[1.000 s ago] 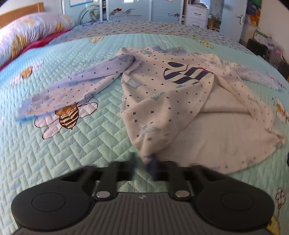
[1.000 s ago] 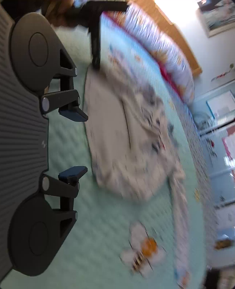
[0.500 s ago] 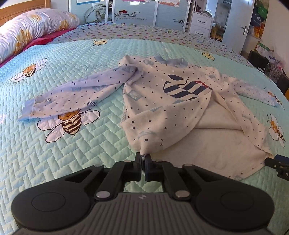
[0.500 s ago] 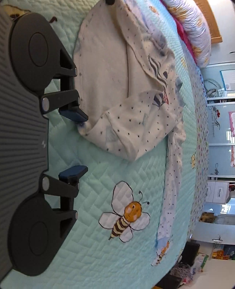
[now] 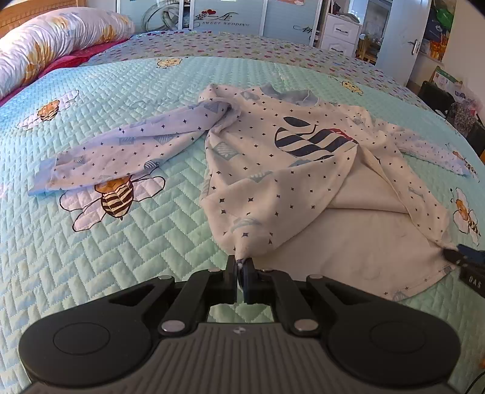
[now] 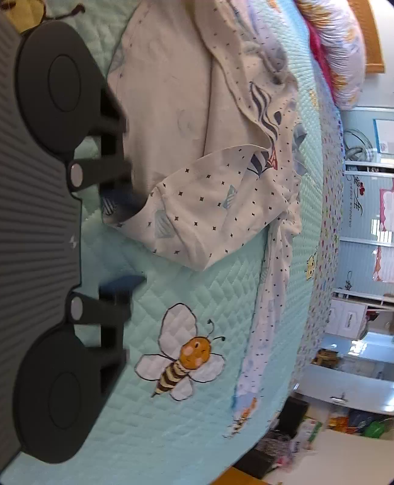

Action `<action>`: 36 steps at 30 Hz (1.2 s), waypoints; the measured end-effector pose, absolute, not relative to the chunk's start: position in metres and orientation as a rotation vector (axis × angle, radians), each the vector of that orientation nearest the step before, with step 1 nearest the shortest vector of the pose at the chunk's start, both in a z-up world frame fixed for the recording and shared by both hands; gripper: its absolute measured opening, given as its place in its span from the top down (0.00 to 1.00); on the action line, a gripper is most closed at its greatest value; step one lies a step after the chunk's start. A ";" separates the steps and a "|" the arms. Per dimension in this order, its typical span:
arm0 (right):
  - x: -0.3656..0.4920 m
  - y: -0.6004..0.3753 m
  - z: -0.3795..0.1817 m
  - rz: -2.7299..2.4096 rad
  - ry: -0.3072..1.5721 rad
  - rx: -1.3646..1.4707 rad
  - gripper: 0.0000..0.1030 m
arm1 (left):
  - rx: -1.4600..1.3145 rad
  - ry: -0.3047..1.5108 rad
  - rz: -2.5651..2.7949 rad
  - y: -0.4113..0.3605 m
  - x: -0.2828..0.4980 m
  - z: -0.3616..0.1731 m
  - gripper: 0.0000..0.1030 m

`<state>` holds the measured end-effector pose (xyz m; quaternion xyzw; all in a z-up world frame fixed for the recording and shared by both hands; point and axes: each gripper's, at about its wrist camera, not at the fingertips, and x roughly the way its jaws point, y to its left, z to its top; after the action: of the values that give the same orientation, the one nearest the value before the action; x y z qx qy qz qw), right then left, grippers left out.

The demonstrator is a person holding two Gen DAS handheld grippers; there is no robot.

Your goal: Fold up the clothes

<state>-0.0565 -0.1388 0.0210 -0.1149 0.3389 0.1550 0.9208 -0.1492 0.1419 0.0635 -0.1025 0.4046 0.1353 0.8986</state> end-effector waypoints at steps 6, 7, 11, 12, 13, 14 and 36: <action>-0.057 -0.156 0.037 0.300 0.680 -0.152 1.00 | -0.232 0.782 0.334 0.154 -0.157 0.083 0.98; -0.056 -0.165 0.046 0.303 0.686 -0.098 1.00 | -0.246 0.769 0.337 0.157 -0.160 0.090 0.98; -0.062 -0.198 0.084 0.358 0.708 0.113 1.00 | -0.294 0.715 0.322 0.162 -0.179 0.122 0.98; -0.069 -0.201 0.092 0.367 0.699 0.116 1.00 | -0.297 0.709 0.318 0.162 -0.186 0.128 0.98; -0.074 -0.204 0.093 0.368 0.703 0.118 1.00 | -0.299 0.708 0.311 0.160 -0.194 0.130 0.98; -0.080 -0.208 0.094 0.369 0.707 0.119 1.00 | -0.300 0.715 0.302 0.158 -0.202 0.129 0.98; -0.121 -0.244 0.027 0.386 0.968 0.138 1.00 | -0.215 1.007 0.326 0.148 -0.238 0.053 0.94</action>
<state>-0.1212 -0.2444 0.0273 0.0658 0.4621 0.1844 0.8650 -0.2379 0.1484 0.0528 -0.1021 0.4795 0.1554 0.8576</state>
